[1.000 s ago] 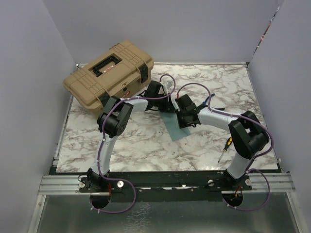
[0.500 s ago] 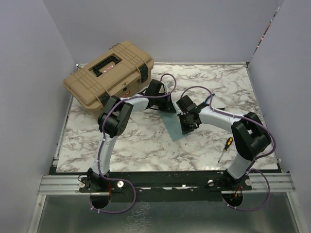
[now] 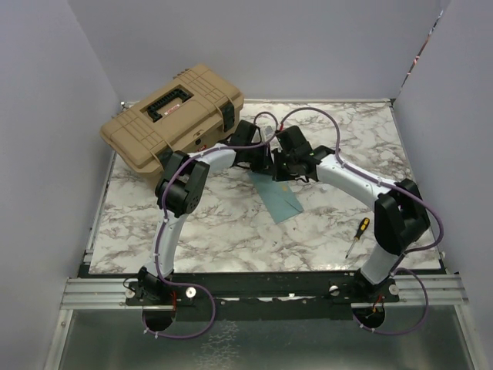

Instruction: Place the letter into the envelope and seal it

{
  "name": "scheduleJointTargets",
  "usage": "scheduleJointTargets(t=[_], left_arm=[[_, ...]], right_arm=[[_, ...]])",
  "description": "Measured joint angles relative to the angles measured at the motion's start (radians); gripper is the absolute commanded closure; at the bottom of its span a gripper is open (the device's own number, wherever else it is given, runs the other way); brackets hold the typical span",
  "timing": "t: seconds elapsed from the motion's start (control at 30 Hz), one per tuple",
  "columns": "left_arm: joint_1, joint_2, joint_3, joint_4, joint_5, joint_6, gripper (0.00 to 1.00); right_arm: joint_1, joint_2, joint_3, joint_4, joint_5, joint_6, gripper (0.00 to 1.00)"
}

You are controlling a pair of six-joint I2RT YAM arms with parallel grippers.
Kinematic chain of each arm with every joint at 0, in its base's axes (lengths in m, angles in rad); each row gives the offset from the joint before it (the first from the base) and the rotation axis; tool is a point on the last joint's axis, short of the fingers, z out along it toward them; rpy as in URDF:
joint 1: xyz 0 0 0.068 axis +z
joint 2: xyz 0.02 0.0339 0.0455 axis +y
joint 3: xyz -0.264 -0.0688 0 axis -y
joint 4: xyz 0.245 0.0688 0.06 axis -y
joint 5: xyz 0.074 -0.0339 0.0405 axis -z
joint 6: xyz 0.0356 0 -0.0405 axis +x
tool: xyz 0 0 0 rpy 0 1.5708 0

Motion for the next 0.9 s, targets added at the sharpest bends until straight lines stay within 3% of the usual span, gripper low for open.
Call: scheduleJointTargets(t=[0.53, 0.73, 0.9], left_arm=[[0.029, 0.011, 0.010, -0.013, -0.056, 0.001, 1.00], [0.032, 0.017, 0.011, -0.006, -0.055, 0.005, 1.00], [0.032, 0.018, 0.008, 0.002, -0.056, 0.008, 1.00]], right_arm=[[0.000, 0.169, 0.035, 0.143, 0.124, 0.002, 0.89], [0.000, 0.184, 0.012, 0.224, 0.166, -0.019, 0.81], [0.000, 0.159, -0.066, 0.304, 0.167, -0.027, 0.67]])
